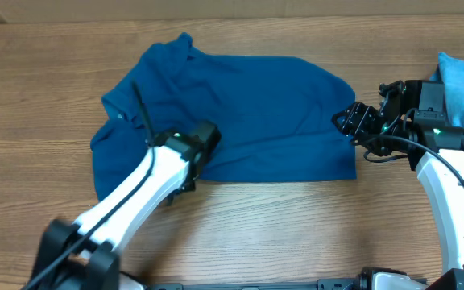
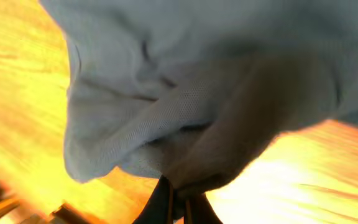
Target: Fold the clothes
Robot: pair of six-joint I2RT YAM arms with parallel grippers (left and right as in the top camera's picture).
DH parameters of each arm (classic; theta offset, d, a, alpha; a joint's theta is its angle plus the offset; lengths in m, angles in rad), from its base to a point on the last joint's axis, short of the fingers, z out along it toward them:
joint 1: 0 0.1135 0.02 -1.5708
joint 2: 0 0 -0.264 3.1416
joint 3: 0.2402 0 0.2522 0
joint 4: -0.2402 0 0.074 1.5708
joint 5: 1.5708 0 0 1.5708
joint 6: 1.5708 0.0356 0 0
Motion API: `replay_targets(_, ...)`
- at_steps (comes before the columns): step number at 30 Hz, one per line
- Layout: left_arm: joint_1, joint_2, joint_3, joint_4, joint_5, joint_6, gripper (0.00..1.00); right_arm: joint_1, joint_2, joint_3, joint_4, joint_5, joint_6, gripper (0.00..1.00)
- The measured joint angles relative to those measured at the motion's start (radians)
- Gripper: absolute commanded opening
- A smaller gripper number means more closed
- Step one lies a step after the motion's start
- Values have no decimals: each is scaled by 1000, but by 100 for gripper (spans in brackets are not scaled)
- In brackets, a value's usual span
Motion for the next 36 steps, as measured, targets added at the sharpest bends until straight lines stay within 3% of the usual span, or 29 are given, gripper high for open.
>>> replay_targets(8, 52, -98, 11, 64, 11, 74, 4, 0, 0, 0, 0, 0, 0, 73)
replay_targets(17, 224, -97, 11, 169, 19, 207, 6, 0, 0, 0, 0, 0, 0, 74)
replay_targets(25, 348, -97, 11, 283, 44, 322, 15, 0, 0, 0, -1, 0, 0, 74)
replay_targets(32, 358, -97, 11, 389, 70, 462, 19, 0, 0, 0, -4, 11, 0, 77)
replay_targets(33, 358, -97, 11, 396, 72, 474, 19, 0, 0, 0, -13, 22, 0, 69)
replay_targets(35, 358, -97, 11, 398, 76, 488, 19, 0, 0, 0, -41, 42, -4, 38)
replay_targets(36, 358, -97, 11, 398, 77, 493, 19, 0, 2, 0, -61, 50, -1, 28)
